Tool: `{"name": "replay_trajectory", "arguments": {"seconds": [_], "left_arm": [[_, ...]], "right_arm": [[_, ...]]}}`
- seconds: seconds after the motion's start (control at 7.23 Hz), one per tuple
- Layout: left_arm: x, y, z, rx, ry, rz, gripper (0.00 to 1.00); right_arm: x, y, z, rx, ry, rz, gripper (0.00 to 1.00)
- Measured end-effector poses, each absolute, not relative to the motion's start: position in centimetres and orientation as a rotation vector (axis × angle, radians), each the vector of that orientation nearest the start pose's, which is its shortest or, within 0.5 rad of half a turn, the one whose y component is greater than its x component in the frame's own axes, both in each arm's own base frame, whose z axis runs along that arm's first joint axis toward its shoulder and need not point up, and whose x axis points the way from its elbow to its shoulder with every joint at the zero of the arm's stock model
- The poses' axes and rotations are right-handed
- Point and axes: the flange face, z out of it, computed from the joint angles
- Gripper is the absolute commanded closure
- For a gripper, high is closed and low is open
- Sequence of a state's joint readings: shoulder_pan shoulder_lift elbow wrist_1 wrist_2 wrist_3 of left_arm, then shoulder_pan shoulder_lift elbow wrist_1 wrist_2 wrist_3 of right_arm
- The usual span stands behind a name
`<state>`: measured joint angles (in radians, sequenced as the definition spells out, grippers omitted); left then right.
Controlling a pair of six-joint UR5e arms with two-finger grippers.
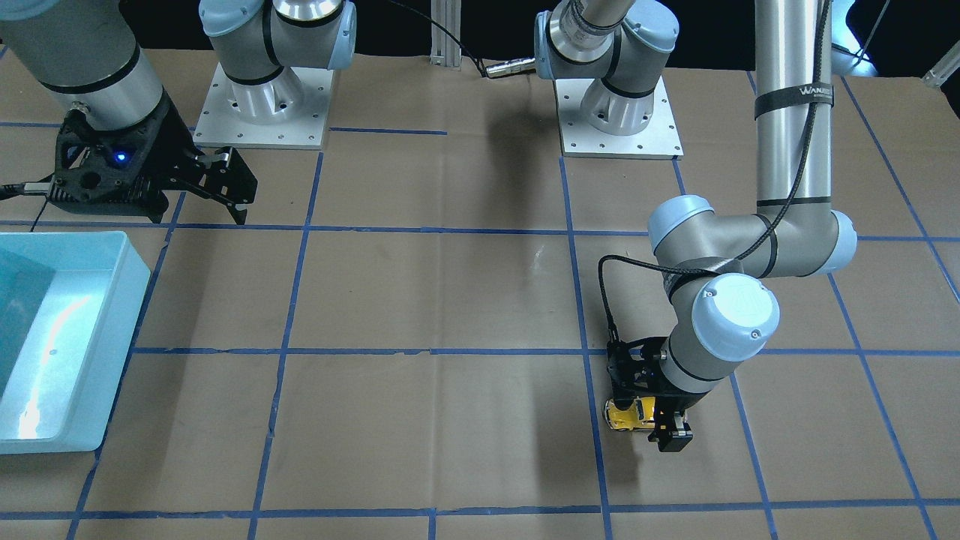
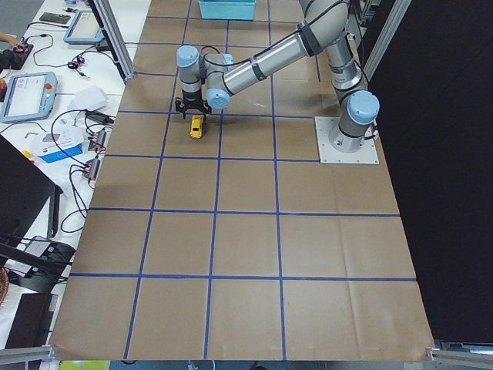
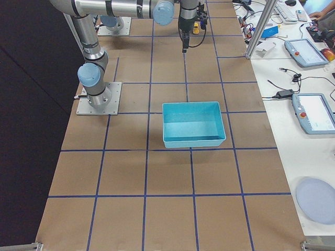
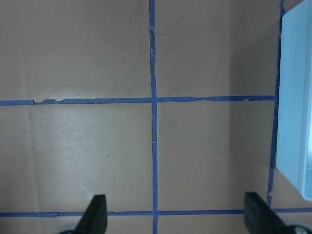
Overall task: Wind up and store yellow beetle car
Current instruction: 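Press the held car down onto the table with the left gripper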
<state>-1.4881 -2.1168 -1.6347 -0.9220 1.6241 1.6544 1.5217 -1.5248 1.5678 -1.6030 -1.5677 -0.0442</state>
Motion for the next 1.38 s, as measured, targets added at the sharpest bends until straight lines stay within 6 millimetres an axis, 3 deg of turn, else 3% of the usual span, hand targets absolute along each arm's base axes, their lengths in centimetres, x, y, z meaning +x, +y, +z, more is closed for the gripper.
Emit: {"name": "replay_trajectory", "arguments": {"seconds": [0.41, 0.69, 1.38], "left_arm": [[-7.4, -65.2, 19.3, 2.177, 2.188, 0.038, 0.21], [-7.3, -65.3, 19.0, 2.178, 2.183, 0.038, 0.42], [-7.4, -65.2, 19.8, 2.165, 2.177, 0.022, 0.44]], "right_arm": [[10.8, -51.6, 46.9, 0.004, 3.138, 0.018, 0.00], [10.8, -51.6, 46.9, 0.004, 3.138, 0.019, 0.00], [10.7, -51.6, 46.9, 0.004, 3.138, 0.019, 0.00]]}}
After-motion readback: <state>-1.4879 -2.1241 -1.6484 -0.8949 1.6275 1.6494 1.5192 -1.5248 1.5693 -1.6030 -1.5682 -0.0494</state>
